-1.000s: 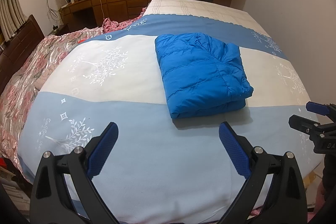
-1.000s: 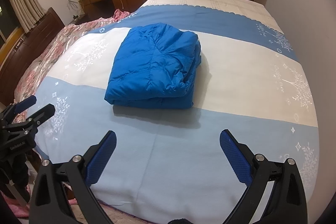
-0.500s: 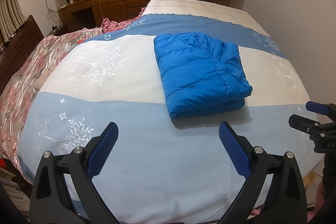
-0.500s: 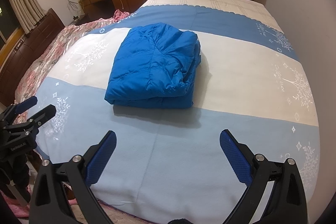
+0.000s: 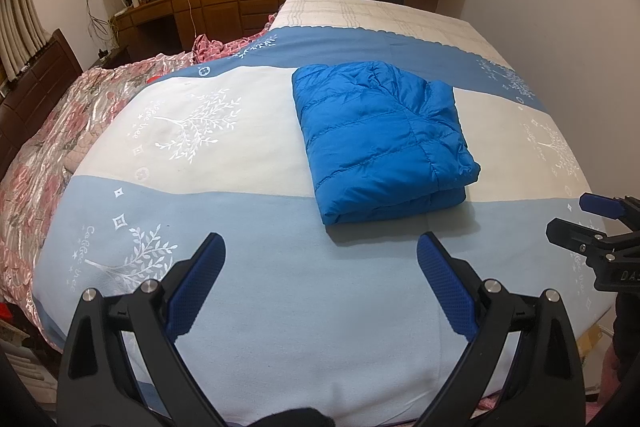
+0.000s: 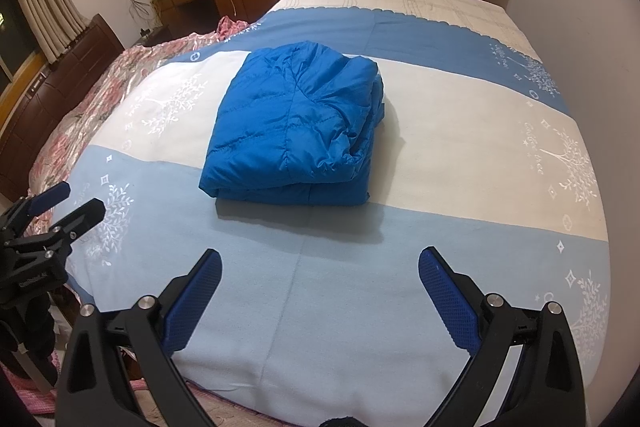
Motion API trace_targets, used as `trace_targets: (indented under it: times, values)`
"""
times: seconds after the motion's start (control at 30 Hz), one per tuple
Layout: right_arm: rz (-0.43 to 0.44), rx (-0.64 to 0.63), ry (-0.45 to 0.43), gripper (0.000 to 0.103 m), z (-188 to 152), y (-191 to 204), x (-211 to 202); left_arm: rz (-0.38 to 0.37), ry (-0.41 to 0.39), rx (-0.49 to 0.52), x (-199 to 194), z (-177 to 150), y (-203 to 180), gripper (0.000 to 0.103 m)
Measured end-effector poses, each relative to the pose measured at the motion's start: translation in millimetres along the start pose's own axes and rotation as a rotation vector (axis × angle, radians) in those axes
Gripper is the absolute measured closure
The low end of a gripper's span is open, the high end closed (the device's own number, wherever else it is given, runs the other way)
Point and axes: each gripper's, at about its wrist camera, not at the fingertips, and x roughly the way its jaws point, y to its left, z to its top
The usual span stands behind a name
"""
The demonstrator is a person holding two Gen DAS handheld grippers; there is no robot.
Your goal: Fold large clothes
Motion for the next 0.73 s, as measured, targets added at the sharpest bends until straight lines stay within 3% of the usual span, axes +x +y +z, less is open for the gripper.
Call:
trace_targets:
  times: [0.73]
  values:
    - [0.004, 0.0, 0.009, 0.004, 3.5, -6.4, 7.9, -0.009, 0.013, -0.009, 5.2, 5.2, 2.1, 0.007]
